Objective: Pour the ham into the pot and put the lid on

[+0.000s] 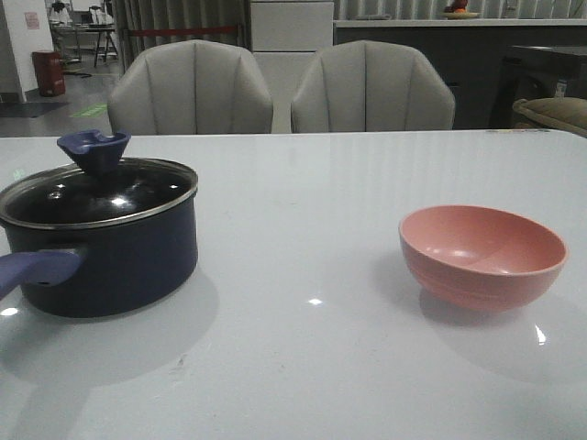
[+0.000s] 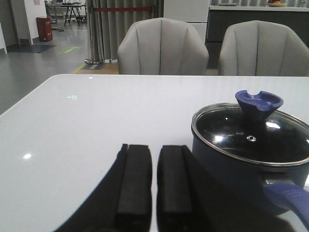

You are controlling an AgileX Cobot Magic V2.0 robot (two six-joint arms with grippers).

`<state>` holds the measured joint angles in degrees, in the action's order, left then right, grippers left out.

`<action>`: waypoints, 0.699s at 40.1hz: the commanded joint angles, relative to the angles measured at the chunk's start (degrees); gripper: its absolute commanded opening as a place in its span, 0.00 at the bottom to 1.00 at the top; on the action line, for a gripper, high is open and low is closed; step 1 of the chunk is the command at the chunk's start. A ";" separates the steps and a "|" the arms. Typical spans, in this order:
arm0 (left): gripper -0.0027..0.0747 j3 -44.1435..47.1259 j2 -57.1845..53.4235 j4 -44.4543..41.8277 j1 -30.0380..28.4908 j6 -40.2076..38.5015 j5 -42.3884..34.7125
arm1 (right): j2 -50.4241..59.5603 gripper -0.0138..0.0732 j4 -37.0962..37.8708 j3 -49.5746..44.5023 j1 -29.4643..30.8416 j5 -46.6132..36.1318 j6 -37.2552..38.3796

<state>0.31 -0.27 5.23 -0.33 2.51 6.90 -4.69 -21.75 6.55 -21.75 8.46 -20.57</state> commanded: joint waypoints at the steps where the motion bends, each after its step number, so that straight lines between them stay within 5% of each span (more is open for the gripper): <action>1: 0.21 1.20 -1.12 0.04 0.27 -0.70 -4.60 | -0.47 0.33 -0.46 1.64 0.19 -4.43 -0.64; 15: 0.21 1.20 -1.12 0.04 0.27 -0.70 -4.60 | -0.47 0.33 0.07 1.53 0.32 -4.43 -0.79; 28: 0.21 1.20 -1.12 0.04 0.27 -0.70 -4.60 | 0.49 0.33 21.75 0.47 11.13 -4.83 12.91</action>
<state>0.31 -0.27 5.23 -0.33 2.51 6.90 -4.11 -5.20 5.90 -13.82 8.33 -12.02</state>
